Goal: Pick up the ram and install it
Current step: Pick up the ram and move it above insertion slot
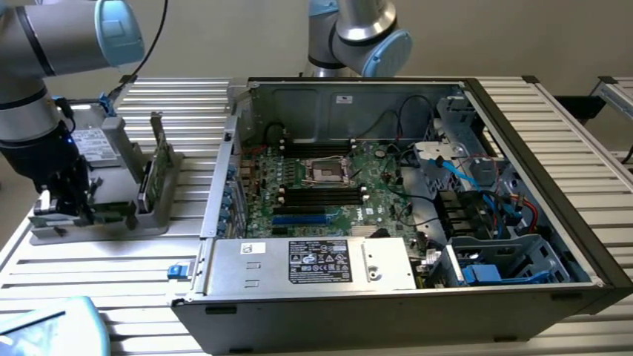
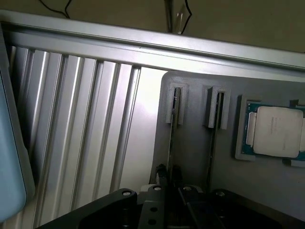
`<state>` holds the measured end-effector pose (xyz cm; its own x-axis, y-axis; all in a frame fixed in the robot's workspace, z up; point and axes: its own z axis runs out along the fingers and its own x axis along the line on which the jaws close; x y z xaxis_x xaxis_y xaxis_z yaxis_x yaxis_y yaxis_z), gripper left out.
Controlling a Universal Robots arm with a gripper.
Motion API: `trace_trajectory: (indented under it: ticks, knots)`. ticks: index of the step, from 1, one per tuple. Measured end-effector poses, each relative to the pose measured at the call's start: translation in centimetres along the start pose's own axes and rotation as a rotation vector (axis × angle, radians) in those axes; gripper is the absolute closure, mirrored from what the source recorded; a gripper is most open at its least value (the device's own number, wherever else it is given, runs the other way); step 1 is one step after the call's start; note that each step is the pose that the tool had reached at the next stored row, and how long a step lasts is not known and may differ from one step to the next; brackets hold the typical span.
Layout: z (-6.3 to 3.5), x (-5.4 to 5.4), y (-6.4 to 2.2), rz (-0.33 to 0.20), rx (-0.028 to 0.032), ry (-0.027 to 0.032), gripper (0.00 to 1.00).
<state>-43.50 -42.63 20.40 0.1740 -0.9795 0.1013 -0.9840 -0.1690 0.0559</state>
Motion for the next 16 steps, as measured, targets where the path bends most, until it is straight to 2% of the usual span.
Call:
trace_trajectory:
  ticks: [16]
  knots:
    - [-1.33,0.1,0.08,0.000,-0.0001,0.0000,0.86]
